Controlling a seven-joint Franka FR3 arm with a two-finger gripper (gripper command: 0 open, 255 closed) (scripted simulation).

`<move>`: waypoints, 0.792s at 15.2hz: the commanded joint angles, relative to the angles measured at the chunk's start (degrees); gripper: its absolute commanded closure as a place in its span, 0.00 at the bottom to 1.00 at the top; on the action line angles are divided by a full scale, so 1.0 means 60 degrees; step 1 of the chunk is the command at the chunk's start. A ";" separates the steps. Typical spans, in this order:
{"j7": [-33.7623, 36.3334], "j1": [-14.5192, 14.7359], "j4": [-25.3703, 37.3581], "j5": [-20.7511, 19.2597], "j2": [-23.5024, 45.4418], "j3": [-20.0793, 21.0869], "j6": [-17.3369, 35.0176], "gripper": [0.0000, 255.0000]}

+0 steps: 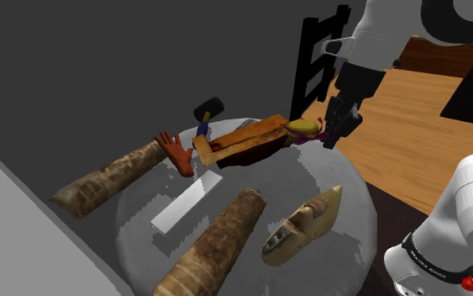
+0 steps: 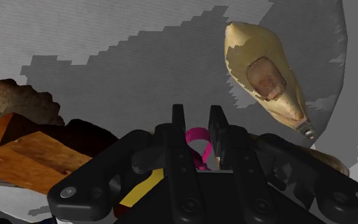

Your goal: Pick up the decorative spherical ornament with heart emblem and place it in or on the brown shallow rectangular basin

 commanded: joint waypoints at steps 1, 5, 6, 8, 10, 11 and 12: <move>0.0048 -0.0002 0.0253 -0.0023 0.0023 -0.0016 -0.0227 1.00; 0.0153 0.0002 0.0826 -0.0061 0.0137 -0.0042 -0.0674 1.00; 0.0179 0.0004 0.0972 -0.0069 0.0170 -0.0049 -0.0784 1.00; 0.0231 0.0008 0.1269 -0.0085 0.0241 -0.0062 -0.1004 1.00; 0.0283 0.0013 0.1570 -0.0099 0.0319 -0.0075 -0.1222 1.00; 0.0285 0.0013 0.1585 -0.0100 0.0321 -0.0076 -0.1234 1.00; 0.0221 0.0012 0.1789 -0.0109 0.0715 -0.0098 -0.1054 1.00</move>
